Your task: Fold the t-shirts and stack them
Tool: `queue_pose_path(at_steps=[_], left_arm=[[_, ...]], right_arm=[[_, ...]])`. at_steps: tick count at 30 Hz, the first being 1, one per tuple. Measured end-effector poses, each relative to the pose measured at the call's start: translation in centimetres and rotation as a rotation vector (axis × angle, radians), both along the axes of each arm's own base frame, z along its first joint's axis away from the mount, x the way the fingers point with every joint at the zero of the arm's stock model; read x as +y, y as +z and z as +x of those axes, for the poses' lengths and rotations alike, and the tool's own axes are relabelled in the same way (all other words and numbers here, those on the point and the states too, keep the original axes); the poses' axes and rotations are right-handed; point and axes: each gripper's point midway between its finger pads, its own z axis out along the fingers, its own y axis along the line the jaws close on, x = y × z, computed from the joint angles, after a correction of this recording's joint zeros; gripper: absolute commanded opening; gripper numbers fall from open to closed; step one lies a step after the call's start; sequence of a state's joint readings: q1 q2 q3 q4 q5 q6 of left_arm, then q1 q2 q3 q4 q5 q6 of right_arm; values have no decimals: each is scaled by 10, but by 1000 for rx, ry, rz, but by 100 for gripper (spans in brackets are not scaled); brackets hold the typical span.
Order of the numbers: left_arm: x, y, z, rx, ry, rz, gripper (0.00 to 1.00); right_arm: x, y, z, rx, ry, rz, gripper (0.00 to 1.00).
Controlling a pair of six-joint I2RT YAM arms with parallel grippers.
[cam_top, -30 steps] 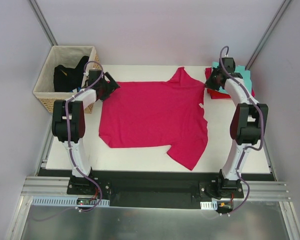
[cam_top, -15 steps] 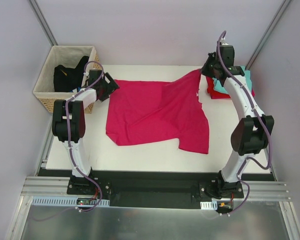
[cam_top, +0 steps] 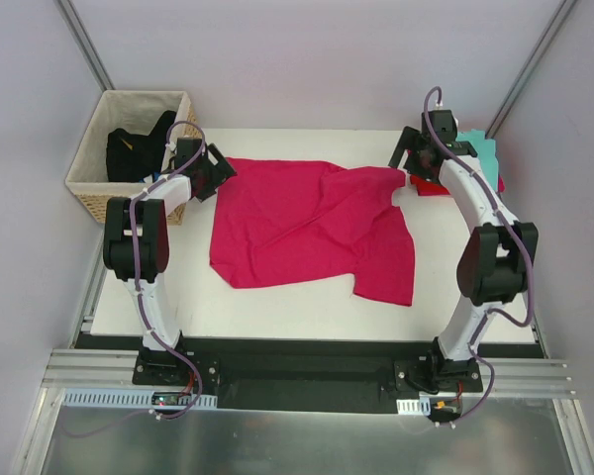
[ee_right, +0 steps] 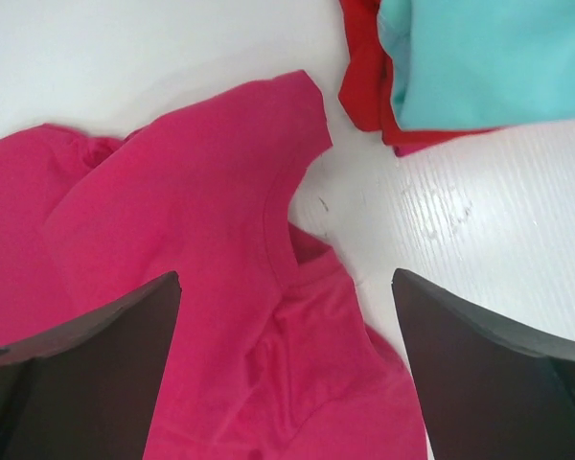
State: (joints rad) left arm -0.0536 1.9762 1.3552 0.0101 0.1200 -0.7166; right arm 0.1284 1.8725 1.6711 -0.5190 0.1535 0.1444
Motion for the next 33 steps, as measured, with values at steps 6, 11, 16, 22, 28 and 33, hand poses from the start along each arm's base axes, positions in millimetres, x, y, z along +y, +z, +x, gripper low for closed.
queue_pose_path(at_steps=[6,11,16,22,28,33], left_arm=[[-11,0,-10,28,-16,-18,86],[-63,-13,-54,133,-149,-81,86],[-123,-1,-113,171,-335,-126,87],[-150,36,-163,108,-449,-157,87],[-138,13,-189,171,-431,-143,87],[-131,-7,-204,220,-417,-116,87]], right_arm=[[9,29,-50,-57,25,21,96],[43,-6,-103,-5,117,129,96],[58,-76,-151,167,167,212,96],[68,-99,-187,223,210,268,97],[68,-105,-201,205,224,288,97],[63,-125,-221,246,205,279,96]])
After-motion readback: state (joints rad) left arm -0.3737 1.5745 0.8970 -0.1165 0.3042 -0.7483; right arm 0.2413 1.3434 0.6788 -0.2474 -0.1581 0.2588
